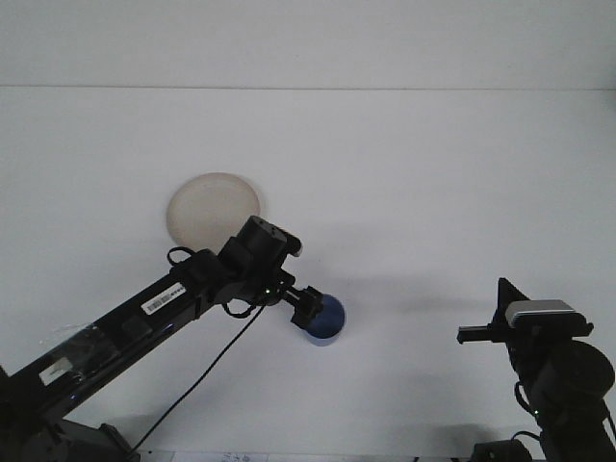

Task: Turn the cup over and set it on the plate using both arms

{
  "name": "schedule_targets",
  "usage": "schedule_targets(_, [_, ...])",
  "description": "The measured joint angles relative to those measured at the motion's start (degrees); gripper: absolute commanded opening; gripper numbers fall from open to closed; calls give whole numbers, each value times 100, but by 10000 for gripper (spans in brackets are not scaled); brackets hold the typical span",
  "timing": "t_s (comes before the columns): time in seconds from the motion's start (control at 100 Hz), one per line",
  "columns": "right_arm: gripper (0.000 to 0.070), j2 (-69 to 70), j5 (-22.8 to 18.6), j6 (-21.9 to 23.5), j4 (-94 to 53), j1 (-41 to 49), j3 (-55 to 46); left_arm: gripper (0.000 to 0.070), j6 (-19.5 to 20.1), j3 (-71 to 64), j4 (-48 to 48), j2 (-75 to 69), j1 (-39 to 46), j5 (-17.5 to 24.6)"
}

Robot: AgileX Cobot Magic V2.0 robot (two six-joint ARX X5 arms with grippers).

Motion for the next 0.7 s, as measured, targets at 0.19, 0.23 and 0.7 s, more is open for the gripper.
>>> schedule_targets(0.19, [0, 0, 0, 0, 0, 0, 0, 431, 11, 0, 98, 422, -48, 0])
schedule_targets(0.23, [0, 0, 0, 0, 0, 0, 0, 345, 33, 0, 101, 487, -57, 0])
schedule_targets(0.7, [0, 0, 0, 0, 0, 0, 0, 5, 186, 249, -122, 654, -61, -393])
